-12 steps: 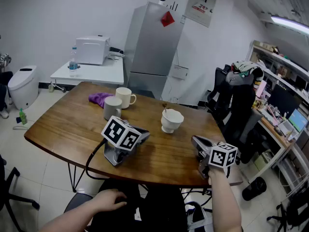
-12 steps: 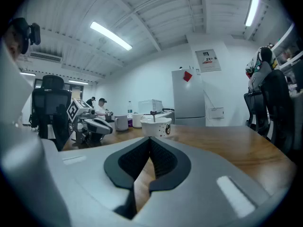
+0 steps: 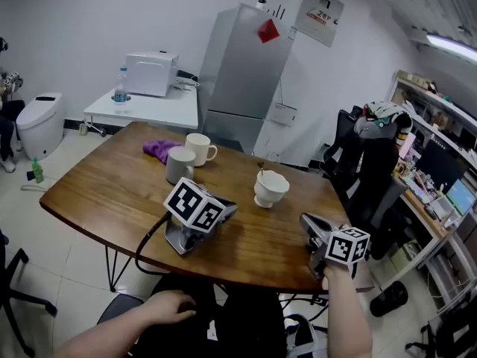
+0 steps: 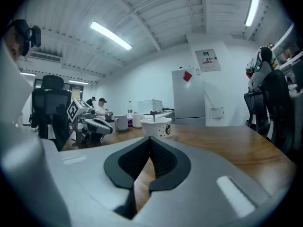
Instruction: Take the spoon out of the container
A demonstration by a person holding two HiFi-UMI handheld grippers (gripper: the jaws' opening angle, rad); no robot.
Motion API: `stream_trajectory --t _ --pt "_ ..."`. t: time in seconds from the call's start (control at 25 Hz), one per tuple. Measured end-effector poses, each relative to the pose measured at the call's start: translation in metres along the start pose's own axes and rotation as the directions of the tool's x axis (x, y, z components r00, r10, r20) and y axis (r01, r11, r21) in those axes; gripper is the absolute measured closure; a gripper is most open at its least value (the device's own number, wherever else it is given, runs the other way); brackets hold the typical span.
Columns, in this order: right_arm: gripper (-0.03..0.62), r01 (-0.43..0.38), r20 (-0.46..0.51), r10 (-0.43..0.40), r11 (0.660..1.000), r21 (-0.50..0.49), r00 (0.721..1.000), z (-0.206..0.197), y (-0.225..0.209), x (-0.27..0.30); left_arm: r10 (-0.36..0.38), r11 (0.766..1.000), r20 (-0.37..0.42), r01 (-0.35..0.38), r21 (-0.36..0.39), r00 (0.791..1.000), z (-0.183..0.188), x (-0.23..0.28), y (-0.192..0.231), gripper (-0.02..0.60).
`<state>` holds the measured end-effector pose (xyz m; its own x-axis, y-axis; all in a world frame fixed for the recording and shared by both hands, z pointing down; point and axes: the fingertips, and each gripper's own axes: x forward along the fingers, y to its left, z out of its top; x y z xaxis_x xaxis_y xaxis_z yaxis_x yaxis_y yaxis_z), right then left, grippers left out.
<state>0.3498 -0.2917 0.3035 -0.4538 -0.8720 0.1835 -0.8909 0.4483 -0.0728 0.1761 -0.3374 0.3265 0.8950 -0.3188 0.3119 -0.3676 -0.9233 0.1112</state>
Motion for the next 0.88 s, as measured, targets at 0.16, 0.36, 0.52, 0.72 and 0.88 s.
stream_trajectory --t 0.16,0.36,0.52,0.72,0.88 --pt "0.591 -0.001 0.001 0.001 1.0 -0.002 1.0 0.001 -0.002 -0.001 0.0 1.0 0.0 0.0 -0.002 1.0 0.001 0.001 -0.001 0.569" --pt "0.591 -0.007 0.002 0.007 1.0 -0.012 1.0 0.002 0.001 0.001 0.001 1.0 0.0 -0.001 0.0 1.0 0.001 0.002 -0.001 0.569" --pt "0.591 -0.017 -0.007 0.017 0.998 -0.055 1.0 0.016 0.008 0.011 0.0 1.0 0.001 0.0 0.0 1.0 0.002 0.002 -0.001 0.569" --pt "0.591 -0.029 -0.069 0.018 0.987 -0.159 0.997 0.036 0.018 0.034 0.0 1.0 0.001 0.0 0.0 1.0 0.002 0.002 0.0 0.569" --pt "0.589 -0.033 -0.13 0.005 0.977 -0.211 0.992 0.051 0.019 0.054 0.0 1.0 0.001 0.0 0.0 1.0 0.002 0.003 0.0 0.569"
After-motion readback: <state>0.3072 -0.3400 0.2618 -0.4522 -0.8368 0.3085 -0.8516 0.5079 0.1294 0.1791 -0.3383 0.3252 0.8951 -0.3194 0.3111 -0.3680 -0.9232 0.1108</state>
